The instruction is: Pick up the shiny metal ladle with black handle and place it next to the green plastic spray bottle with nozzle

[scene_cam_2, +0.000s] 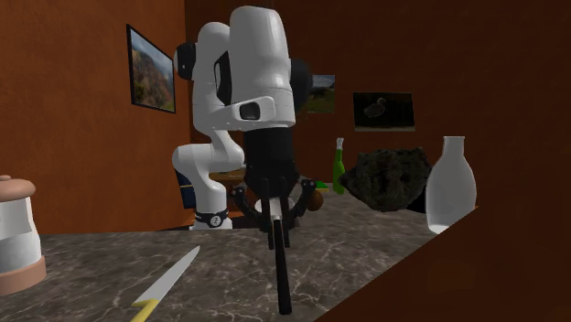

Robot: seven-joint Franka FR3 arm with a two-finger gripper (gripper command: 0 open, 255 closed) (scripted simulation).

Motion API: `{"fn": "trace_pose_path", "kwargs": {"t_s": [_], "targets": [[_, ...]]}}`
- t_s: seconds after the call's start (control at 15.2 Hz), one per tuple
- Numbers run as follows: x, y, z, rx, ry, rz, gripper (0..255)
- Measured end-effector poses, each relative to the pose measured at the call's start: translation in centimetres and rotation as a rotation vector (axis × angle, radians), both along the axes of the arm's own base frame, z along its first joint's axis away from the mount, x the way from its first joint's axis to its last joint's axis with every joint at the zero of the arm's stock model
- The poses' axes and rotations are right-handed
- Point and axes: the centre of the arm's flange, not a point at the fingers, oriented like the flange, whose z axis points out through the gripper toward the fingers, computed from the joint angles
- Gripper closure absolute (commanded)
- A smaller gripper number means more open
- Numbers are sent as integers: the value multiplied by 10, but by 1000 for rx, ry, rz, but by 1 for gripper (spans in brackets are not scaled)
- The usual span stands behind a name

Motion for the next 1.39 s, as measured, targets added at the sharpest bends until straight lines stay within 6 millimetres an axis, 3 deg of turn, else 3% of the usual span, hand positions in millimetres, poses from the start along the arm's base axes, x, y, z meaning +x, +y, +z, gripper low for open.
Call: {"fn": "trace_pose_path", "kwargs": {"t_s": [1.39], "targets": [[1, 0, 109, 0, 0, 0, 255]]}}
